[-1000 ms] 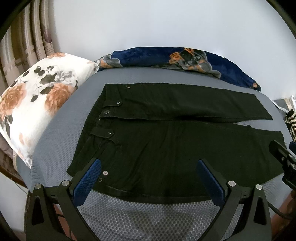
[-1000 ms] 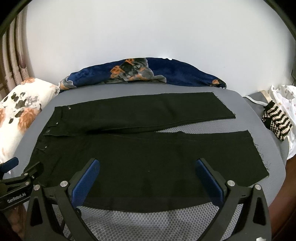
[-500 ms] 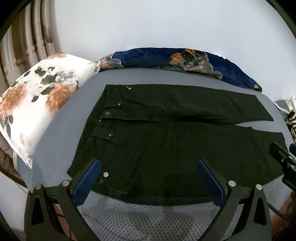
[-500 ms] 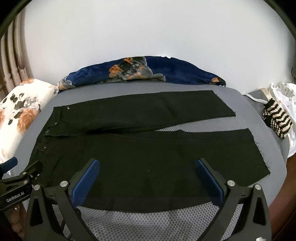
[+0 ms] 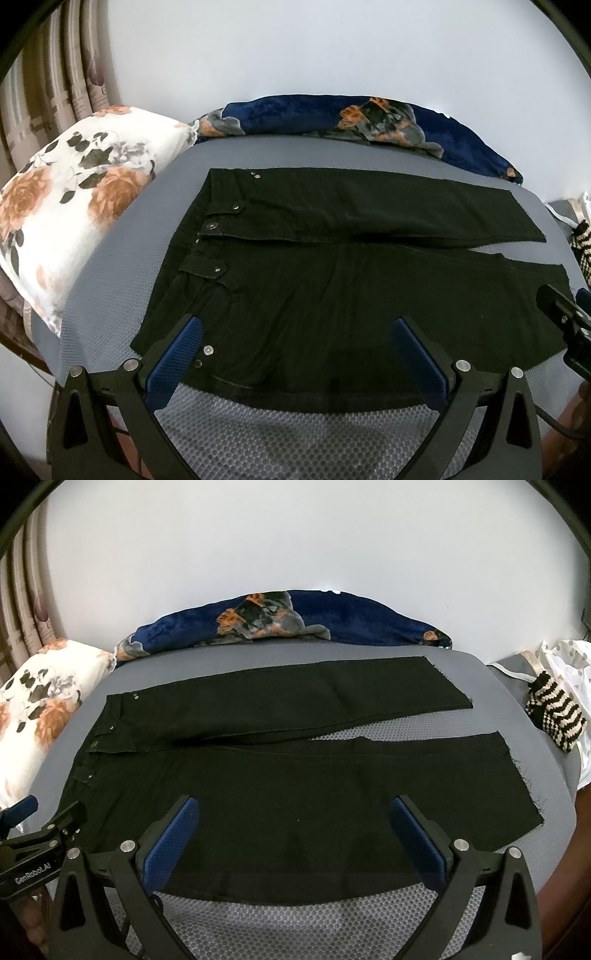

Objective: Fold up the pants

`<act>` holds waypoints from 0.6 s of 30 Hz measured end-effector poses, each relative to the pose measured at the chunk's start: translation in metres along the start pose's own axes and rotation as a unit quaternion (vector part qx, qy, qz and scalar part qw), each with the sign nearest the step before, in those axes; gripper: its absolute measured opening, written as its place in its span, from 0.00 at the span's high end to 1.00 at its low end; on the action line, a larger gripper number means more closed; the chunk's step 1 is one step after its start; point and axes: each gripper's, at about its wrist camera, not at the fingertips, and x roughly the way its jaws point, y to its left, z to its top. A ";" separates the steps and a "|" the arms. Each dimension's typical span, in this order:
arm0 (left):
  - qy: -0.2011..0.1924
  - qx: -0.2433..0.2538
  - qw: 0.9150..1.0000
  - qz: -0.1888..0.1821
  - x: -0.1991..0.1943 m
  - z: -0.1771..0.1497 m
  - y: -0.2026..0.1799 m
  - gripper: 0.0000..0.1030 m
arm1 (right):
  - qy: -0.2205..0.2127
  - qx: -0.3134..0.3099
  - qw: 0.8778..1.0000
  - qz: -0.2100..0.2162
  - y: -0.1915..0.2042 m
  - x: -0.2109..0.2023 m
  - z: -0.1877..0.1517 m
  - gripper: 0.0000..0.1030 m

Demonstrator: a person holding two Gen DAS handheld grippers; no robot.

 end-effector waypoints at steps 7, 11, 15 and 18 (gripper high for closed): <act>-0.002 0.001 1.000 -0.001 0.004 0.004 -0.001 0.01 | -0.005 -0.002 1.000 0.000 0.004 0.002 0.000 0.00; -0.001 -0.001 1.000 -0.003 0.006 0.005 -0.001 0.01 | -0.007 -0.004 1.000 0.002 0.006 0.002 -0.001 0.00; -0.002 -0.001 1.000 -0.003 0.007 0.004 0.000 0.01 | -0.006 -0.003 1.000 0.003 0.004 0.003 0.000 0.00; -0.002 -0.002 1.000 -0.003 0.009 0.005 0.000 0.01 | -0.004 -0.001 1.000 0.002 0.004 0.004 0.000 0.00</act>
